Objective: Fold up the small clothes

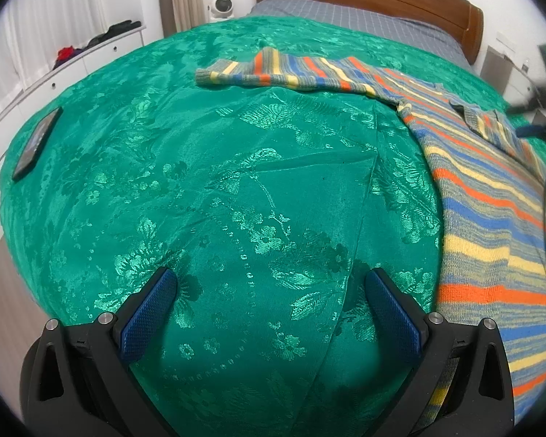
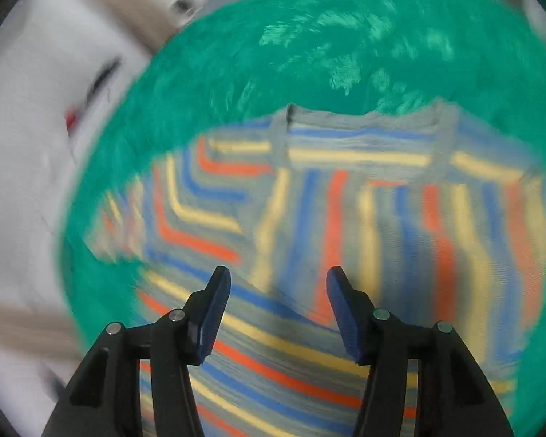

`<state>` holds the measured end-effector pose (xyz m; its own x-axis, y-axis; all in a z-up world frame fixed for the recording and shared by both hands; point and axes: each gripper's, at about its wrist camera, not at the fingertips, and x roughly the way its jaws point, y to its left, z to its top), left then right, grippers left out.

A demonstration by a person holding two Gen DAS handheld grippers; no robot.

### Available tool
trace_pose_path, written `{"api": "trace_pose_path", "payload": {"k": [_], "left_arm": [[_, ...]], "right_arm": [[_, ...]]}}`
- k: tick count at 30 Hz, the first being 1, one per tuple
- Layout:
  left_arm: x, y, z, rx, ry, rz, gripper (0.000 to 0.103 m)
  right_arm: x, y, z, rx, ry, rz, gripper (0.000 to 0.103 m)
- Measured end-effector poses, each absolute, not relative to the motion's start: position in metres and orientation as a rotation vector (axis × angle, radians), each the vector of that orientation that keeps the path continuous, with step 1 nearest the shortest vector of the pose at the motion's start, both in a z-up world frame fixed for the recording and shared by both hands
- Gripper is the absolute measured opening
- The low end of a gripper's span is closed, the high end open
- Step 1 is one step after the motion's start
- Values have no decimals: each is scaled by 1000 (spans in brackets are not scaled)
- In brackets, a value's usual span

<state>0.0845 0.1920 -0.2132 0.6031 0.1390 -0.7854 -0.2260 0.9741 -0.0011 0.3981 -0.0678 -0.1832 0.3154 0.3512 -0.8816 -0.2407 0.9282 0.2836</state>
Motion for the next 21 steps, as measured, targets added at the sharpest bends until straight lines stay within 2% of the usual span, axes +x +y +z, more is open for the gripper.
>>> {"api": "trace_pose_path", "payload": {"k": [4, 6, 8, 11, 12, 13, 18, 21], "left_arm": [[85, 190, -214, -99, 894, 224, 103], [85, 190, -214, -99, 893, 224, 103], [85, 191, -214, -101, 893, 224, 103], [85, 191, -214, -101, 893, 223, 103], [85, 191, -214, -101, 893, 223, 103], [84, 191, -214, -102, 894, 222, 103], [85, 191, -214, -101, 895, 221, 103], [86, 191, -214, -100, 895, 221, 103]], "right_arm": [[355, -24, -179, -303, 1033, 546, 51], [351, -1, -184, -415, 987, 570, 48], [355, 9, -193, -478, 981, 576, 35], [369, 19, -210, -530, 995, 540, 26], [375, 20, -215, -520, 1009, 531, 19], [380, 19, -219, -502, 1035, 530, 0], [372, 13, -218, -382, 1107, 673, 2], [371, -8, -209, -282, 1128, 640, 19]]}}
